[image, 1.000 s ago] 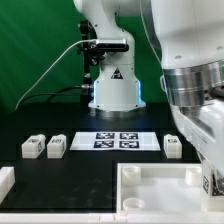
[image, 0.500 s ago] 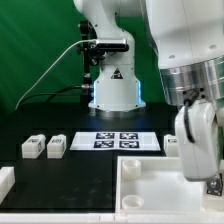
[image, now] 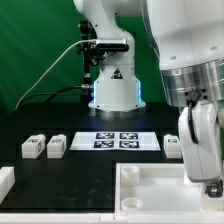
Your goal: Assemble one leg
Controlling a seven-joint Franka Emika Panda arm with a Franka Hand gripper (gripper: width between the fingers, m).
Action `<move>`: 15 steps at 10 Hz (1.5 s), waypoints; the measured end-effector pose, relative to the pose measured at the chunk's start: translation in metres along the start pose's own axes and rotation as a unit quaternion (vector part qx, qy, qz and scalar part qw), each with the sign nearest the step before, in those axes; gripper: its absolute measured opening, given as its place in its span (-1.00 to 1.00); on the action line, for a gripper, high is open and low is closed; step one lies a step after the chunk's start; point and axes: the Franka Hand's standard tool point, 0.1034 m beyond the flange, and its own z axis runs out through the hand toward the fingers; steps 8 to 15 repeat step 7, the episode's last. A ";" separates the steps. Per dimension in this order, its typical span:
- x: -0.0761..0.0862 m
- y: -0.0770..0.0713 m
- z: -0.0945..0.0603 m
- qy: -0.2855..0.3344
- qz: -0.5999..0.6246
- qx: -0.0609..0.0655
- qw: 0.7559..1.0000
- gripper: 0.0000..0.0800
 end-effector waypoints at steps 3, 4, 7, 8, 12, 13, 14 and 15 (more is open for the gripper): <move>-0.007 0.004 -0.008 -0.004 -0.008 0.002 1.000 0.62; -0.007 0.005 -0.007 -0.003 -0.009 0.001 1.000 0.62; -0.007 0.005 -0.007 -0.003 -0.011 0.001 1.000 0.62; -0.007 0.005 -0.007 -0.003 -0.011 0.001 1.000 0.62; -0.007 0.005 -0.007 -0.003 -0.011 0.001 1.000 0.62; -0.007 0.005 -0.007 -0.003 -0.011 0.001 1.000 0.62; -0.007 0.005 -0.007 -0.003 -0.011 0.001 1.000 0.62; -0.007 0.005 -0.007 -0.003 -0.011 0.001 1.000 0.62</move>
Offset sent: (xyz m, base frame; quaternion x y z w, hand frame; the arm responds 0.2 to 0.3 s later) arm 0.0000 0.0000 0.0000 0.0000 0.0000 0.0000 1.0000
